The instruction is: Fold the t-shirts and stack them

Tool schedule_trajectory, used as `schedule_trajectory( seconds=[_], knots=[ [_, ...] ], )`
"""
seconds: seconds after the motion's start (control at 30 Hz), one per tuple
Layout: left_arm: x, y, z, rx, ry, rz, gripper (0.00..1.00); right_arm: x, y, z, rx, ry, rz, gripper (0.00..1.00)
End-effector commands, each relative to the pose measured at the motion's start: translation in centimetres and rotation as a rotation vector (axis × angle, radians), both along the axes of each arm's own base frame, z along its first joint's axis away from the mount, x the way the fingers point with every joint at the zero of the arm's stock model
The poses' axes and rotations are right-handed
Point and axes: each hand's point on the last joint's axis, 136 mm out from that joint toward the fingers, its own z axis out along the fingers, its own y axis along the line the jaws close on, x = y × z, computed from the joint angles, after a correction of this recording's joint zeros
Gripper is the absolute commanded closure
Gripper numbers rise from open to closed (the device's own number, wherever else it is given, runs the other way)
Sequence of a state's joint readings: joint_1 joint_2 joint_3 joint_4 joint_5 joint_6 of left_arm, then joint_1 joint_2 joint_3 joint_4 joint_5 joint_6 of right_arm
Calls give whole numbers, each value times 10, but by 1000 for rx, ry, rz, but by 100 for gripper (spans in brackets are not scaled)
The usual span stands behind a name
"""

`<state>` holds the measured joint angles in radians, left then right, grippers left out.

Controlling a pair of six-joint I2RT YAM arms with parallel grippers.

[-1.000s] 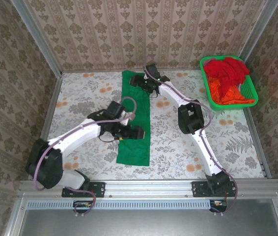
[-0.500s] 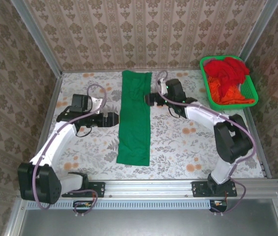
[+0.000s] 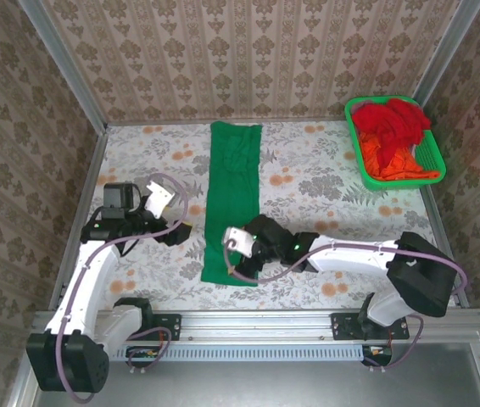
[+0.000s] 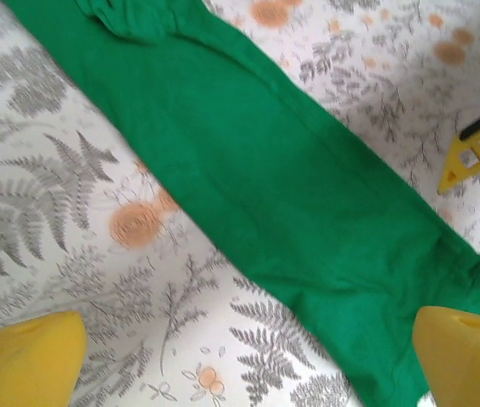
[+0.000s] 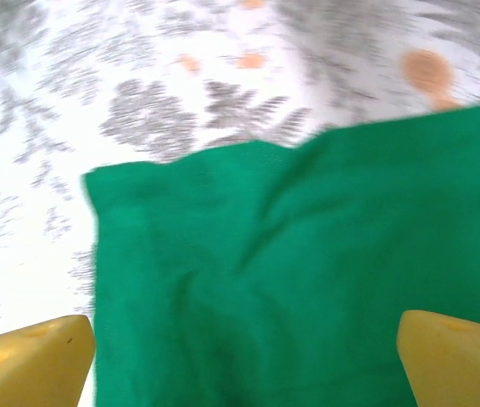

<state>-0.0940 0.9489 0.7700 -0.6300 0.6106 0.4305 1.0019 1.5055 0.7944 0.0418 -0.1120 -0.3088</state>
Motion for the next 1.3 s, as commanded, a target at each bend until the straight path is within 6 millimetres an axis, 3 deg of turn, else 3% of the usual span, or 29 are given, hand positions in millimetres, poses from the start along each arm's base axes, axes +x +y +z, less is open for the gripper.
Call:
schedule_trajectory(
  seconds=[0.0, 0.3, 0.43, 0.53, 0.6, 0.67, 0.8, 0.97, 1.13, 1.27],
  knots=[
    [-20, -2, -8, 37, -43, -127, 0, -15, 11, -25, -106, -26, 128, 11],
    [-22, 1, -14, 34, -95, -123, 0, -25, 20, -79, -236, 17, 212, 27],
    [-16, 4, -14, 33, -96, -106, 0, -27, 13, -93, -304, 26, 221, 48],
    [-15, 4, -14, 18, -93, -103, 0, -28, 5, -99, -333, 28, 217, 78],
    [-14, 4, -16, 19, -91, -101, 0, -30, 0, -99, -352, 34, 222, 88],
    [-14, 4, -17, 20, -92, -99, 0, -32, -2, -93, -347, 32, 225, 100],
    [-18, -6, -5, -28, -137, -173, 0, -41, -6, -64, -306, 51, 237, 100],
    [-23, -18, 6, -77, -197, -242, 0, -44, -26, -25, -255, 99, 240, 100],
    [-24, -22, 5, -90, -208, -269, 0, -12, -35, 13, -213, 55, 238, 100],
    [-28, -22, 5, -85, -220, -291, 0, 35, -36, 30, -219, -8, 239, 100]
  ],
)
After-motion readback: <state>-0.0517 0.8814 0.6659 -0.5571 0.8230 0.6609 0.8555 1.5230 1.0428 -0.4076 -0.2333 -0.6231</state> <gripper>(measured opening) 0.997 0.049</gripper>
